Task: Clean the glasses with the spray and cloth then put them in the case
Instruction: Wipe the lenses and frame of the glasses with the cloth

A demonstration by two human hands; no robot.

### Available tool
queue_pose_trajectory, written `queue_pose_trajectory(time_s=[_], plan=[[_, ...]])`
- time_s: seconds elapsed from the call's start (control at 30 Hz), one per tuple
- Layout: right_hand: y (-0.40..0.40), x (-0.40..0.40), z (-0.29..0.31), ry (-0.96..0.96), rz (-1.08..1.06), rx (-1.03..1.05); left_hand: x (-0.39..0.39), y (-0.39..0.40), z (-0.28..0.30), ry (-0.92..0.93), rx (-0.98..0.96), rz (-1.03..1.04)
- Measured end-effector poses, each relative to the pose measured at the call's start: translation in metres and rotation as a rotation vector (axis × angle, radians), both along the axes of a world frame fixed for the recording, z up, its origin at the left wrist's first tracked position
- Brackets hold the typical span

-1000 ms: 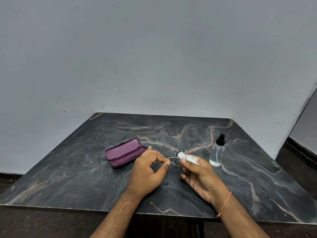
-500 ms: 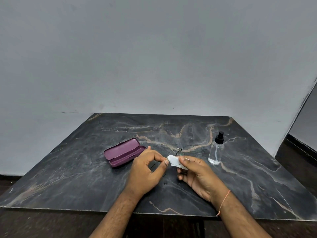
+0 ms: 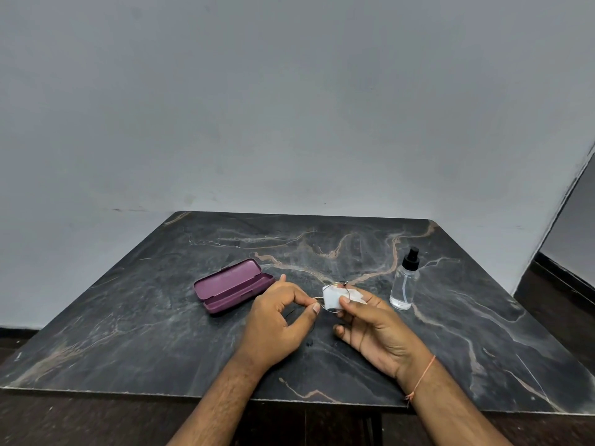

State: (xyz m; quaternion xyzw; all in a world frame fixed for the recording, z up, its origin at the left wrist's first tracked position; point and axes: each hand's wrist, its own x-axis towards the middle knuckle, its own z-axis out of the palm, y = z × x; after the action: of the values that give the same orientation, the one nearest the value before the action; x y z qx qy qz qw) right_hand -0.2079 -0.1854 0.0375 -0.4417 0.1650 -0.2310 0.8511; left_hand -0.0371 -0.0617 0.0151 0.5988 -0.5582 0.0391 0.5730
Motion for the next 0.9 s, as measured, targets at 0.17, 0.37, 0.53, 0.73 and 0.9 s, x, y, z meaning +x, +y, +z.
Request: queue_pose_trajectory(time_s=[0.17, 0.37, 0.53, 0.73, 0.9], plan=[[0.004, 0.0009, 0.0032, 0.003, -0.03, 0.026, 0.0001, 0.0006, 0.0004, -0.012, -0.012, 0.008], [0.0033, -0.0005, 0.0048, 0.015, -0.02, 0.022, 0.001, 0.0001, -0.0006, -0.011, -0.019, 0.011], [0.0003, 0.0002, 0.0029, -0.004, -0.06, 0.056, 0.0002, -0.0001, -0.0013, -0.001, -0.007, 0.004], [0.0015, 0.0002, 0.0058, -0.048, -0.112, 0.119, 0.0003, -0.0002, -0.0007, -0.013, 0.017, 0.015], [0.0011, 0.0016, 0.0052, -0.038, -0.156, 0.111, 0.0004, -0.0001, -0.0006, -0.001, 0.014, 0.026]])
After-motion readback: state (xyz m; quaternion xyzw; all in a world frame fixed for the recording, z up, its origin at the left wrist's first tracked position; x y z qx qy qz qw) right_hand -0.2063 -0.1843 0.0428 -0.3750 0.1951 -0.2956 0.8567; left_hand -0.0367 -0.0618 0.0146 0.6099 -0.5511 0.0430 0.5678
